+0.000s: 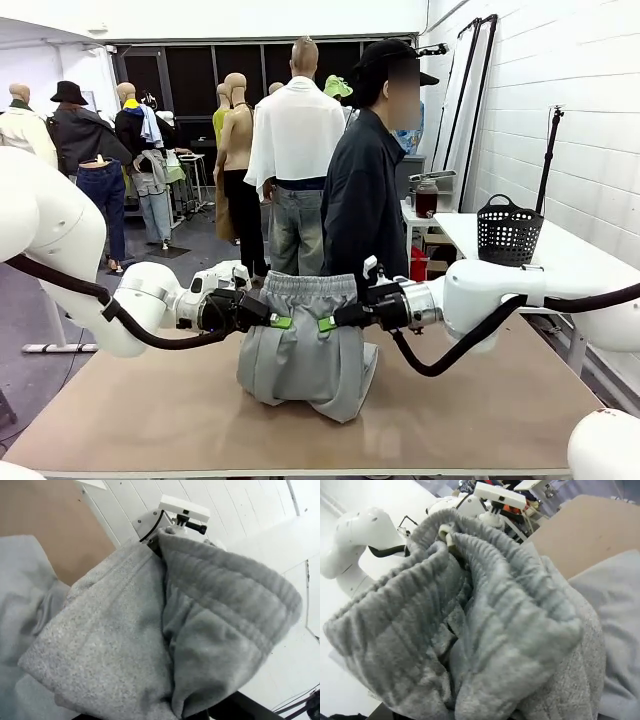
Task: Fold the training pants.
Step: Fold the Training pants in half.
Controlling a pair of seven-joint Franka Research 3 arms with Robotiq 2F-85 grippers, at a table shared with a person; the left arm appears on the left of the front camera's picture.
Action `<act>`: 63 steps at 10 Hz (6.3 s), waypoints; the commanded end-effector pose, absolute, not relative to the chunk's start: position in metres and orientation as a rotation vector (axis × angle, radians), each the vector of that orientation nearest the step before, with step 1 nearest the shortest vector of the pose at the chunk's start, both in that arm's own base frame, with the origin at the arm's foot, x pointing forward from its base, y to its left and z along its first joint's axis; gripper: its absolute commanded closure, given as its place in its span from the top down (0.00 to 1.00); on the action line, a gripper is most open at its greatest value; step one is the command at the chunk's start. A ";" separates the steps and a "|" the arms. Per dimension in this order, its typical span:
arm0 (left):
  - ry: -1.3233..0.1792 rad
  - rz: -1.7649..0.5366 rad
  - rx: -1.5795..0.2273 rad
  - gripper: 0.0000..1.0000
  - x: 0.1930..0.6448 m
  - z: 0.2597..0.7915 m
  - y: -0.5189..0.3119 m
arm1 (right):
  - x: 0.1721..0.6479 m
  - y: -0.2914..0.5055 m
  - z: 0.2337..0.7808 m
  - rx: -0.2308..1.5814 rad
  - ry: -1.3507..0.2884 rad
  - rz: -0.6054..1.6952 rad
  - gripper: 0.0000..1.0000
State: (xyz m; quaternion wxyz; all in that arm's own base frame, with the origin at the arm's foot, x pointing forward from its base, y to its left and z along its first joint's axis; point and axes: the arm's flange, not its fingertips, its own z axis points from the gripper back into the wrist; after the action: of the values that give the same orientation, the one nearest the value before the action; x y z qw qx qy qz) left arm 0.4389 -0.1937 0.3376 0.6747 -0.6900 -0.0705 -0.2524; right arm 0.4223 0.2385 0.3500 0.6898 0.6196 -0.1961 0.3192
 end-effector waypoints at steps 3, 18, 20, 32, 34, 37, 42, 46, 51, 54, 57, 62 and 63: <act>-0.205 -0.524 -1.545 0.00 0.443 0.341 -0.179 | 0.423 0.228 0.331 1.360 -0.434 0.614 0.00; -0.035 -0.261 -1.465 0.00 0.515 0.289 -0.190 | 0.473 0.227 0.295 1.373 -0.296 0.435 0.00; -0.030 -0.307 -1.470 0.00 0.503 0.286 -0.198 | 0.471 0.232 0.294 1.389 -0.321 0.445 0.00; -0.038 -0.250 -1.406 0.00 0.544 0.274 -0.211 | 0.507 0.229 0.271 1.349 -0.371 0.381 0.00; -0.046 -0.224 -1.403 0.00 0.548 0.265 -0.208 | 0.509 0.228 0.266 1.327 -0.381 0.367 0.00; -0.070 -0.229 -1.416 0.00 0.558 0.253 -0.211 | 0.518 0.222 0.261 1.294 -0.417 0.350 0.00; -0.044 -0.168 -1.382 0.00 0.564 0.243 -0.202 | 0.521 0.213 0.252 1.261 -0.425 0.320 0.00; -0.066 -0.105 -1.359 0.00 0.563 0.240 -0.185 | 0.526 0.215 0.251 1.262 -0.403 0.313 0.00; -0.065 -0.083 -1.348 0.00 0.568 0.232 -0.185 | 0.538 0.215 0.237 1.265 -0.377 0.288 0.00; 0.000 -0.068 -1.341 0.00 0.566 0.220 -0.189 | 0.536 0.214 0.234 1.264 -0.363 0.275 0.00; 0.009 -0.050 -1.344 0.00 0.567 0.215 -0.190 | 0.534 0.214 0.233 1.271 -0.341 0.270 0.00; 0.011 -0.016 -1.365 0.80 0.559 0.223 -0.177 | 0.530 0.199 0.238 1.253 -0.322 0.220 0.89; 0.005 -0.012 -1.365 1.00 0.558 0.225 -0.174 | 0.529 0.194 0.238 1.245 -0.321 0.209 1.00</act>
State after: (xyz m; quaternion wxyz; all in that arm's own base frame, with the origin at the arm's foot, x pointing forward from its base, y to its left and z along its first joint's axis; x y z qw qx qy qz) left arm 0.5652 -0.1781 0.2235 0.7732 -0.6340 -0.0017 -0.0167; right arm 0.5369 0.1975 0.2364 0.7823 0.5927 -0.1620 0.1025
